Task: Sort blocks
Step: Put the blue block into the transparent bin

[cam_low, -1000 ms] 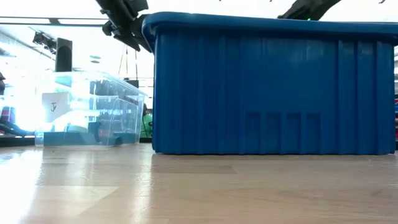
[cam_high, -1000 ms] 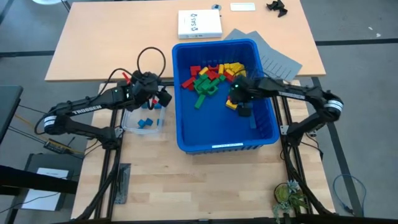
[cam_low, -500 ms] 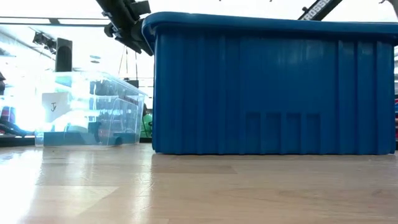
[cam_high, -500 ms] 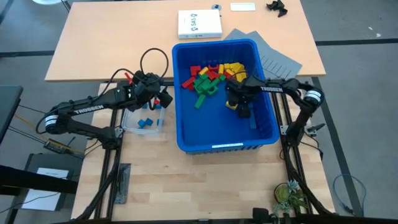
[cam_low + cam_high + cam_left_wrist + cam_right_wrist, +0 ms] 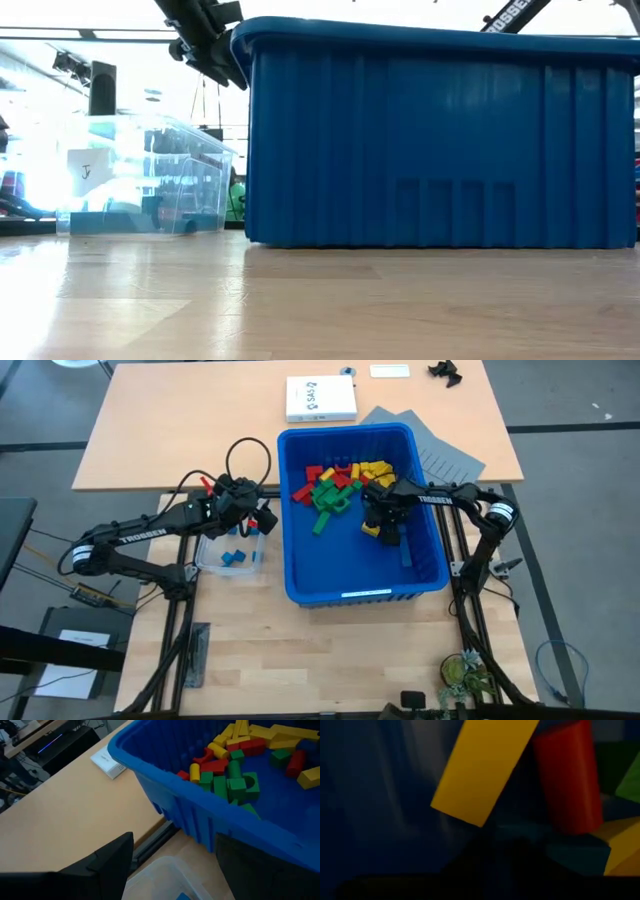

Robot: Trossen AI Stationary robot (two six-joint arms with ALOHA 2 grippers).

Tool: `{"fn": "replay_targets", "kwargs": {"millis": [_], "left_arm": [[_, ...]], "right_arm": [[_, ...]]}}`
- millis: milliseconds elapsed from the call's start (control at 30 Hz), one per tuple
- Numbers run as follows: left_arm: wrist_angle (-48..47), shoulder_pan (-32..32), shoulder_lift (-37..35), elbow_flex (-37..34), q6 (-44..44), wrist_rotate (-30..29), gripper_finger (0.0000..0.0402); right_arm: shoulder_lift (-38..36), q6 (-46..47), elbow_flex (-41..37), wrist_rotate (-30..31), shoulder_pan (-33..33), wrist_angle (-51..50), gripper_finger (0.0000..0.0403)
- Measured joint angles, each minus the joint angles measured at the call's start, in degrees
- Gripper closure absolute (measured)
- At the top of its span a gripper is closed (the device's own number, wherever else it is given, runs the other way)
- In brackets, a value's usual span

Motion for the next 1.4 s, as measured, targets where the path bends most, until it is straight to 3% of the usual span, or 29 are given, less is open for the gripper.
{"fn": "replay_targets", "kwargs": {"millis": [133, 333, 467, 600, 767, 1000, 1200, 1400], "left_arm": [[0.0, 0.0, 0.0, 0.0, -0.01, 0.04, 0.0115], [0.06, 0.02, 0.0, 0.0, -0.27, 0.11, 0.0115], [0.0, 0.02, 0.0, 0.0, -0.37, 0.11, 0.0115], [0.07, 0.0, 0.0, 0.0, -0.39, 0.12, 0.0115], [0.2, 0.02, 0.44, 0.0, -0.41, 0.11, 0.0115], [-0.23, -0.01, 2.81, 0.0, 0.91, 1.45, 0.0115], [0.5, -0.01, 3.76, 0.0, 2.54, 1.99, 0.0115], [1.07, -0.01, 3.8, 0.0, 2.74, 1.97, 0.0115]], "right_arm": [[-3.65, -0.1, -0.46, -3.11, -0.11, 0.95, 0.0395], [-9.48, 0.07, -0.58, -9.97, -0.11, 1.91, 0.0399], [-11.32, 0.05, -0.68, -9.45, -0.07, 3.15, 0.0399], [-11.85, -6.73, -0.58, -8.44, -0.06, 2.61, 0.0367], [-10.55, -18.5, -0.58, -6.54, 0.26, 2.27, 0.0295], [-9.82, -26.67, -1.04, -5.99, -0.11, 1.63, 0.0221], [-8.74, -27.18, -2.11, -6.59, -0.2, 0.93, 0.0219], [-8.13, -29.2, -7.39, -5.59, -0.15, 11.72, 0.0244]]}}
